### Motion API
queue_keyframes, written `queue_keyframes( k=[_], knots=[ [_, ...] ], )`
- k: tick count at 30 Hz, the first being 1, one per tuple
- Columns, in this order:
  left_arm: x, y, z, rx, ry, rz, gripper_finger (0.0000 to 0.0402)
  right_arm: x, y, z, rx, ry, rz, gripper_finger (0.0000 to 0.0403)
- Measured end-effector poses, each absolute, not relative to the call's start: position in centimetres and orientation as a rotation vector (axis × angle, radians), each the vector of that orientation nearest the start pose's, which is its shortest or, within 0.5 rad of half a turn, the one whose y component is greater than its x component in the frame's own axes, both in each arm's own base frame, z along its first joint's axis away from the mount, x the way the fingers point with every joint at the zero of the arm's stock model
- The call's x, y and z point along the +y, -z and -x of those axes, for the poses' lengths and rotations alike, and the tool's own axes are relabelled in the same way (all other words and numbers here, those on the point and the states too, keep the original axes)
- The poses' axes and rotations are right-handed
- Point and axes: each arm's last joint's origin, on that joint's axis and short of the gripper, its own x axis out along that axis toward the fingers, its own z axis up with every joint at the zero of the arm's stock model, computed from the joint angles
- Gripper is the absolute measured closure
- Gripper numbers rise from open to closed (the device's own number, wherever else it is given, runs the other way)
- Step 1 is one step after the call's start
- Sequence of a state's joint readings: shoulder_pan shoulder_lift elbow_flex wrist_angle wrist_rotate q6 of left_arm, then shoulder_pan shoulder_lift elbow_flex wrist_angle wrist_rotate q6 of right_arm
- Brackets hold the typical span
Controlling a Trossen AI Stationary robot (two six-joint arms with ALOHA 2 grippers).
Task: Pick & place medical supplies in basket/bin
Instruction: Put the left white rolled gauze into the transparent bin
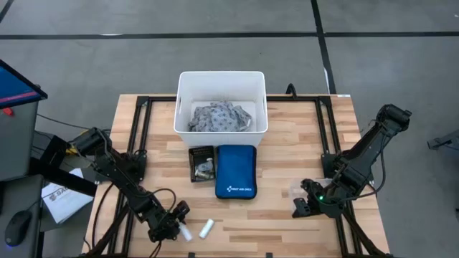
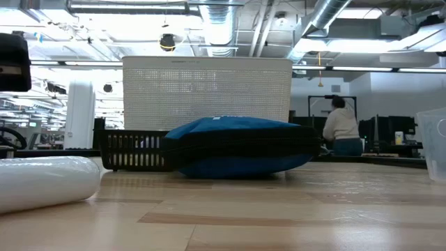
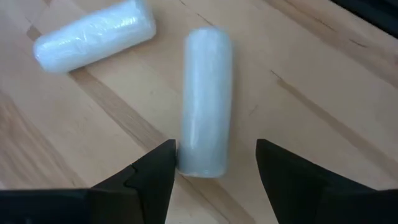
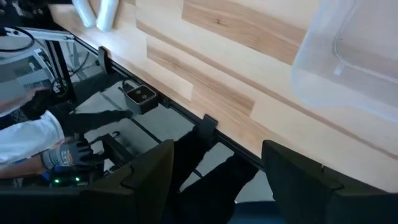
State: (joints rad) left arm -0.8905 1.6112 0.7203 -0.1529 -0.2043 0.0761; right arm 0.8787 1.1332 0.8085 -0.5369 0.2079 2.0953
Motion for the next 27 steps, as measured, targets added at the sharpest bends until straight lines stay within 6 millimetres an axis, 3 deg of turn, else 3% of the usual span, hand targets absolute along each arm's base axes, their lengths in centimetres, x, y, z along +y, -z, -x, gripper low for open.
queue_keyframes(
  k=[17, 21, 27],
  knots=[
    [-19.8, -13.6, -19.7, 0.875, 0.598, -0.539, 0.0351, 16.7, -24.9, -14.7, 0.979, 0.364, -1.465, 0.0163],
    [-18.9, -16.0, -19.6, 0.818, 0.565, -0.512, 0.0357, 16.6, -25.6, -15.0, 0.867, 0.293, -1.433, 0.0163],
    [-15.4, -21.8, -19.9, 0.656, 0.389, -0.535, 0.035, 14.7, -27.3, -15.2, 0.684, 0.209, -1.268, 0.0163]
  ],
)
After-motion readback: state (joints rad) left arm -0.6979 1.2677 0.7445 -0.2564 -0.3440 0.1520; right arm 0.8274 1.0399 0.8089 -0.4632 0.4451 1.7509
